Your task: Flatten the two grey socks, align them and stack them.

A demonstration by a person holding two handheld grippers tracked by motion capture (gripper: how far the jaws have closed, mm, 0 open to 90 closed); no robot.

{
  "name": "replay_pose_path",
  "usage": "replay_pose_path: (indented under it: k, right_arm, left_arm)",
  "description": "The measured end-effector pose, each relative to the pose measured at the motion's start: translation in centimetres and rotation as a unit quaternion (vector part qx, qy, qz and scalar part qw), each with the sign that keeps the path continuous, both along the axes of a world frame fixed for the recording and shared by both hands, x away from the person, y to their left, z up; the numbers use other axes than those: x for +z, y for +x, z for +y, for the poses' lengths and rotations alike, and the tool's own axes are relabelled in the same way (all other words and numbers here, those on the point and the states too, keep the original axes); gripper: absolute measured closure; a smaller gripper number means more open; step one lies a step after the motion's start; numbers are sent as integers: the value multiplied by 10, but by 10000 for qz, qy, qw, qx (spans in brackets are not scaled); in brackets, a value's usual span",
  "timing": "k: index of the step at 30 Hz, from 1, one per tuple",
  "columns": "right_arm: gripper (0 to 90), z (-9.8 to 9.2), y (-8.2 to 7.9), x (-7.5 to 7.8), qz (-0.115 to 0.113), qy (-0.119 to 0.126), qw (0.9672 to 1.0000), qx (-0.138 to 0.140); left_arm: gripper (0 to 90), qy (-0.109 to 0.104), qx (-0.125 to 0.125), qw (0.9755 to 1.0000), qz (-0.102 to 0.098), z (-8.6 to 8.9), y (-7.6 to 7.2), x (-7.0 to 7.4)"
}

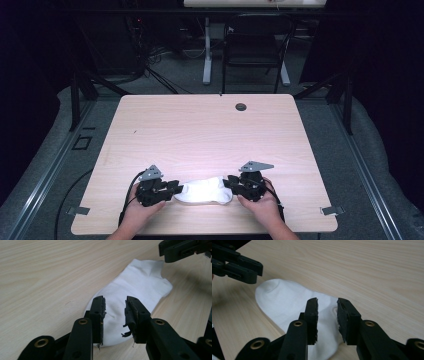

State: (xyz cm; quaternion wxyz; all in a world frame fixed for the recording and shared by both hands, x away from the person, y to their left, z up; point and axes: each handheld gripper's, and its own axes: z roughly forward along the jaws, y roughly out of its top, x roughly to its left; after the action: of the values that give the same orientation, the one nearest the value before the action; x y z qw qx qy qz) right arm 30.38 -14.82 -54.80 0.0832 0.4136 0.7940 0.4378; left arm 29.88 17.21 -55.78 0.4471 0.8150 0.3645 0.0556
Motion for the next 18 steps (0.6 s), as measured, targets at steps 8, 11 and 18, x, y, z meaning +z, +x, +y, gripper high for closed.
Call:
replay_pose_path:
  k: [8, 11, 18]
  right_arm:
    - [630, 19, 0, -13, -5, -384, 9986, 371]
    - [612, 19, 0, -16, -44, -459, 9982, 391]
    - [604, 20, -2, -24, 41, -767, 9963, 397]
  left_arm:
    - [608, 331, -220, 9992, -1, -9, 0, -13]
    - [586, 323, -207, 9992, 81, -8, 1, -16]
    - [559, 383, -243, 9989, 125, -8, 1, -21]
